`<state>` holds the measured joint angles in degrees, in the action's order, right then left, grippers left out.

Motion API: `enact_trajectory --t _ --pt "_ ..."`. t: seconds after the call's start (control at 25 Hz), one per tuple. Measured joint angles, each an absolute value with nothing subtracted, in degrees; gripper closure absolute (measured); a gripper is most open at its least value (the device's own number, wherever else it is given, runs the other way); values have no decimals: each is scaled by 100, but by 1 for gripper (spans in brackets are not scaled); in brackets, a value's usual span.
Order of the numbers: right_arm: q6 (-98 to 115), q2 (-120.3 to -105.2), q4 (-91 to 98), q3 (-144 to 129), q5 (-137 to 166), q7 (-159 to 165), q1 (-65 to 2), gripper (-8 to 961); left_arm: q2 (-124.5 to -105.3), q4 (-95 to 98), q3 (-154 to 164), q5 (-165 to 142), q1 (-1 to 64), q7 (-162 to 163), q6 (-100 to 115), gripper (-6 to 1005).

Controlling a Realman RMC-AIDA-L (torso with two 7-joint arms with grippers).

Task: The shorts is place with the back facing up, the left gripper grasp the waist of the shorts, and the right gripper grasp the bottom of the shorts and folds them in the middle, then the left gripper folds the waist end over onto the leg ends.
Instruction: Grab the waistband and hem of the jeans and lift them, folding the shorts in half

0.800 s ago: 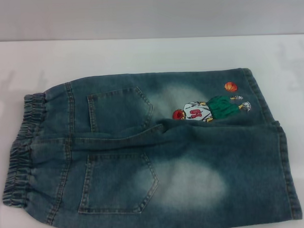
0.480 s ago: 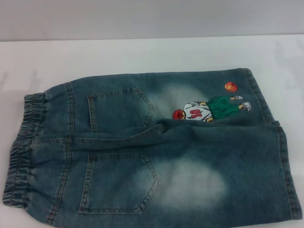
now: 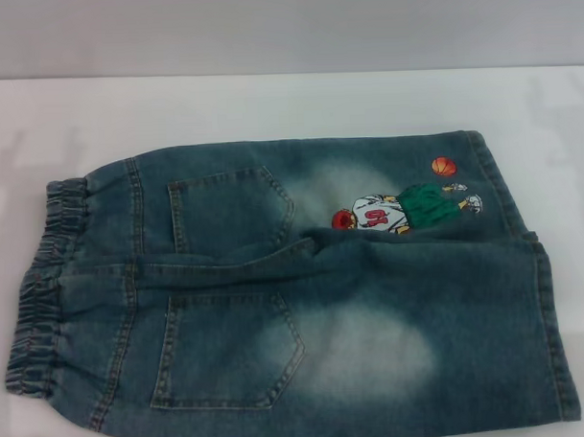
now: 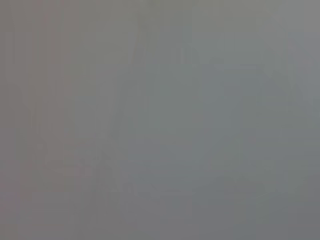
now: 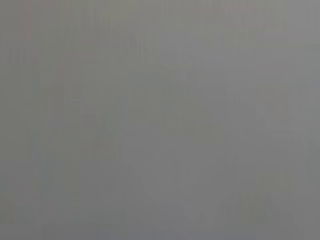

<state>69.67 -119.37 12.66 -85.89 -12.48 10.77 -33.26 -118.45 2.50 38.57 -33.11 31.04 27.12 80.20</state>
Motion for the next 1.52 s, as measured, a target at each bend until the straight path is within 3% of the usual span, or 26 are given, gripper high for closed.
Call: enact_trajectory --t 0.28,0.52,0.6,0.64,0.72,1.0,1.52 --pt "6664 -11917 1193 -8514 -1249 1080 -3380 394 -11563 2160 5292 -4349 2919 5453 7135 243" --pt "6637 -11902 1177 -8417 -1249 1081 -3393 394 -10987 3624 5709 -6029 2754 8375 7332 255" --pt "6636 -11899 1177 -8412 -1249 1081 -3393 394 -10904 3728 5696 -6305 2741 8669 7563 257" --pt "6634 -11895 1177 -8405 -1249 1081 -3392 394 -10732 3934 5682 -6862 2664 9240 8076 258" --pt "6630 -11886 1177 -8387 -1249 1081 -3389 394 -10620 4088 5660 -7346 2570 9717 8366 258" --pt "6625 -11864 1175 -8184 -1248 1050 -3376 395 -10443 4347 5002 -9030 2133 11046 9034 260" --pt "6665 -11829 1194 -7943 -1248 1027 -3339 395 -10423 4377 3839 -10623 1386 11790 9983 261"
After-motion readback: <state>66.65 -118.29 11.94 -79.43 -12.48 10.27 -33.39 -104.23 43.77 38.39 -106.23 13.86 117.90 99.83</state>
